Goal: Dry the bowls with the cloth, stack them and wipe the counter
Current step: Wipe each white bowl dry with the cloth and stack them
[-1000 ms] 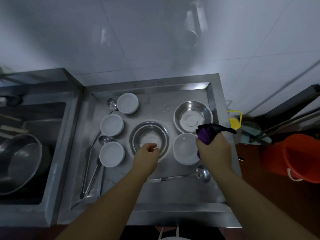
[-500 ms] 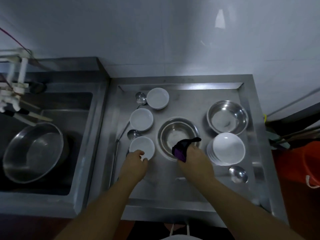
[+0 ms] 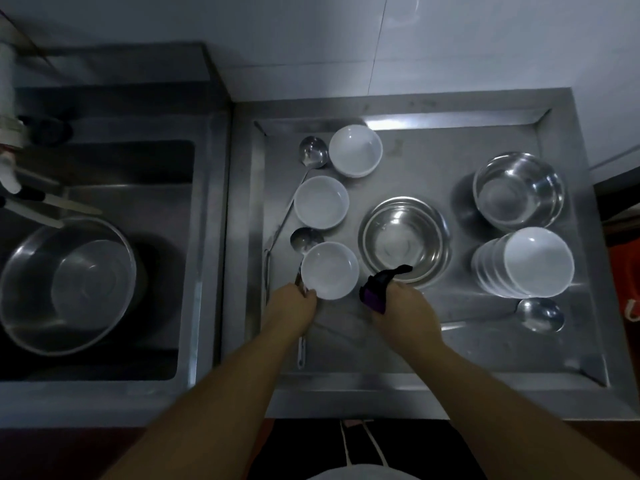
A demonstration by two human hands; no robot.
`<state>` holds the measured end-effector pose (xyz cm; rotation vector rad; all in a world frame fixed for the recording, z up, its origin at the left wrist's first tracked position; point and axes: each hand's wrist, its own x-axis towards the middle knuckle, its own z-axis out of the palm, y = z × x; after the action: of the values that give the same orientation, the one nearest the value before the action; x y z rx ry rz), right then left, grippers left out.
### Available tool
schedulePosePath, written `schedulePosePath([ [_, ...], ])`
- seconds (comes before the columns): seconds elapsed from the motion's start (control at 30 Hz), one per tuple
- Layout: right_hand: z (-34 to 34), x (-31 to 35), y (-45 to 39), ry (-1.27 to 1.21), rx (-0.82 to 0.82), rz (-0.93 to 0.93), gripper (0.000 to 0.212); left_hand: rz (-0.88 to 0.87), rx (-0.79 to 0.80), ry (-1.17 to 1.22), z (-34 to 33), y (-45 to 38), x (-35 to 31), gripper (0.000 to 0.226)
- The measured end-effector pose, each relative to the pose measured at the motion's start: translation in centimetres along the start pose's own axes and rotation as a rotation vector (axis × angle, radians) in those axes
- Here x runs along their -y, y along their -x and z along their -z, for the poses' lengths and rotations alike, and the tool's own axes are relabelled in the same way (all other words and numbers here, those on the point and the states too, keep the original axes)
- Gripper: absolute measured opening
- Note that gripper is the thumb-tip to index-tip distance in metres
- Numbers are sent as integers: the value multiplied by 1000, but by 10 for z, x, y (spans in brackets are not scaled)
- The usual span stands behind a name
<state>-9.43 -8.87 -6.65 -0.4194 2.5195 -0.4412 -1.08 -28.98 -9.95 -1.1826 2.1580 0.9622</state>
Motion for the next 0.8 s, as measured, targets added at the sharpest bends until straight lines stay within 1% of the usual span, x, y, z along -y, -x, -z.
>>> schedulePosePath([
  [0.13,-5,2,-3,-4,16,-43,24,106,8,199,-13,-18,-3,41],
  [0.33,-3,-7,4,0,-15,-109,19,220,0,435,-28,-22,-7,21],
  [0.43,0,-14,12,-25,-11,-146,17,257,-7,542,-27,-20,-9,22],
  [0.5,4,-17,17,-55,-12,-169,16,265,1,582,-24,-15,-10,27],
  [0.57,10,-17,21,-127,-18,-193,15,266,10,611,-20,-9,-11,33],
  [0.63,18,-15,26,-207,-30,-192,15,250,45,633,-16,-3,-11,35],
  [0.73,33,-7,34,-323,-58,-127,17,225,163,789,-12,12,-12,33],
  [0.8,46,2,39,-342,-80,-71,20,180,206,865,-8,27,-14,34],
])
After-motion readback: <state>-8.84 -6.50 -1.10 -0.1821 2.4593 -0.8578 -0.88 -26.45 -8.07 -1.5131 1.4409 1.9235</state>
